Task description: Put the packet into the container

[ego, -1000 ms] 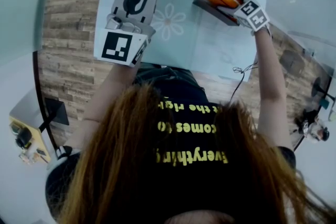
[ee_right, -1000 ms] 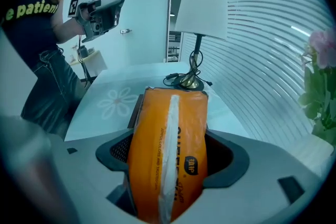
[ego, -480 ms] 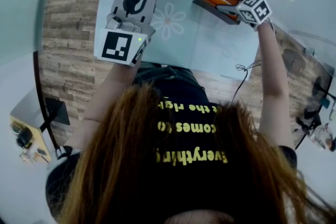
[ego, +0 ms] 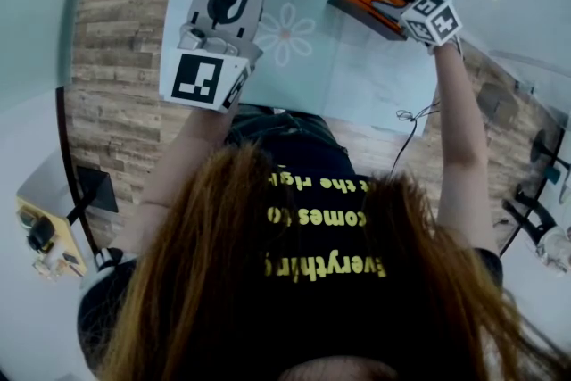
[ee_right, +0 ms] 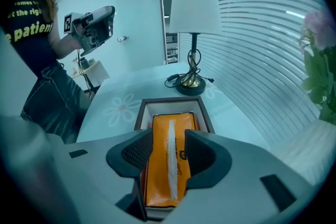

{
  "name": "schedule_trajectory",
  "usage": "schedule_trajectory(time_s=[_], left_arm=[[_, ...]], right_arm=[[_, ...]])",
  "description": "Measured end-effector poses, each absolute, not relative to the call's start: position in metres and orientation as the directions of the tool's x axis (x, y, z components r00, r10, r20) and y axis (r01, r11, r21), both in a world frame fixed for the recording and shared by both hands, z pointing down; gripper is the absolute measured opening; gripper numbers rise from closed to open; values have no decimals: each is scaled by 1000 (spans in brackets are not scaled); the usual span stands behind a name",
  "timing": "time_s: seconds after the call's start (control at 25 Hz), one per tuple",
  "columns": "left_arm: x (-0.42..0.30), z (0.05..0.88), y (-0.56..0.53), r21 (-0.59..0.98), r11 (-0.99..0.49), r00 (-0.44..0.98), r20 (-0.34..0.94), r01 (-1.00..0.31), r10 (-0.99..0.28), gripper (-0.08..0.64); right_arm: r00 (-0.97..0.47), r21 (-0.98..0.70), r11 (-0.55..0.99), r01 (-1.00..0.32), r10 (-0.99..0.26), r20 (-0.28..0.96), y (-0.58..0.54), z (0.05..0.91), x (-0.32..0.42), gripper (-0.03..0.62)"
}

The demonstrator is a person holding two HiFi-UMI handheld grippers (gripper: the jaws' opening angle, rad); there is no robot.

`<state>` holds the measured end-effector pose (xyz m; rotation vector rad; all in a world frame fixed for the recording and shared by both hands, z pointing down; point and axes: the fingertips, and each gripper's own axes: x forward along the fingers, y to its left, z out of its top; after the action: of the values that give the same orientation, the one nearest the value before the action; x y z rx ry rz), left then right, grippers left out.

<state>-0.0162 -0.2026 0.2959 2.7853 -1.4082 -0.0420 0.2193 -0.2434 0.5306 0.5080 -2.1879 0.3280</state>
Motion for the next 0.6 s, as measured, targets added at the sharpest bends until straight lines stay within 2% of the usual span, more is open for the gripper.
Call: schedule_trajectory(time_s=[0.32,0.6], left_arm=[[-16,296,-202,30,-595,595,-13,-803,-804,1],[-15,296,-202,28,-597,597,-14,-801,-802,1]], right_arm=[[-546,-33,836,-547,-327,771,-248,527,227,80],[-578,-57,776,-629,-417,702,-252,518,229,32]])
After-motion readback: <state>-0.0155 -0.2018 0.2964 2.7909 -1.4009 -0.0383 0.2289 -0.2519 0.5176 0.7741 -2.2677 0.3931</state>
